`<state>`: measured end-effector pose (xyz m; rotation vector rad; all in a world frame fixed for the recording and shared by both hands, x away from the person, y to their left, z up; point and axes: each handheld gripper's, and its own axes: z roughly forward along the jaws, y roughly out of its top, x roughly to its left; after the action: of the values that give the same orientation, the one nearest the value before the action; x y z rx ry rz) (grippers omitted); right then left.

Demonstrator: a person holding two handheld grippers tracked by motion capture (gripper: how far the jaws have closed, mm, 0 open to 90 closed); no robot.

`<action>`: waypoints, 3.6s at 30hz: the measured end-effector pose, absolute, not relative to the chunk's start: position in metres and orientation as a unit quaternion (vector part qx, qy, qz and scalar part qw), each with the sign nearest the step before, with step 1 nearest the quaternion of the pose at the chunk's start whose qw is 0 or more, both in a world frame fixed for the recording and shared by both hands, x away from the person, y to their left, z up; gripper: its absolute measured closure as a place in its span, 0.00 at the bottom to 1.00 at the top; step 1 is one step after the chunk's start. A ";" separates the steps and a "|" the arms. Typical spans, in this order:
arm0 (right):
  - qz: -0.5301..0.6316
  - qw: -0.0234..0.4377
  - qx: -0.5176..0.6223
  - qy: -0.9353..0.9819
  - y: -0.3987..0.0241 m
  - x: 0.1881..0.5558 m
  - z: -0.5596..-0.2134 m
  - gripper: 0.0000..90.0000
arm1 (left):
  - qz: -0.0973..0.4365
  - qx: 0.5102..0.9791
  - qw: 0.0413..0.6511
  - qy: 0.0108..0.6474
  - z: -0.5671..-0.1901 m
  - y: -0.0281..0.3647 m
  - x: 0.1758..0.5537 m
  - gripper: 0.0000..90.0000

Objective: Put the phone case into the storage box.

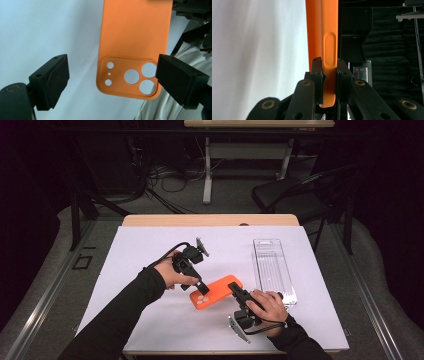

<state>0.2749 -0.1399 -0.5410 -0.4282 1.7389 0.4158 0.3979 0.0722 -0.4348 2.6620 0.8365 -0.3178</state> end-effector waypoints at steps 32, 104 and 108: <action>0.301 0.511 -0.092 0.800 -0.145 0.272 -0.527 0.90 | -0.077 0.916 0.218 0.327 -0.431 0.123 0.397 0.18; 0.580 0.233 0.240 0.743 -0.165 0.290 -0.521 0.90 | -0.033 0.856 0.404 0.321 -0.445 0.123 0.350 0.48; 0.584 0.227 0.249 0.739 -0.166 0.291 -0.524 0.90 | -0.038 0.852 0.418 0.314 -0.446 0.123 0.349 0.52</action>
<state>0.2906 -0.1663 -0.5240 0.6866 2.0357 1.6093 0.3489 0.1226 -0.4463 2.1370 0.7884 -0.0945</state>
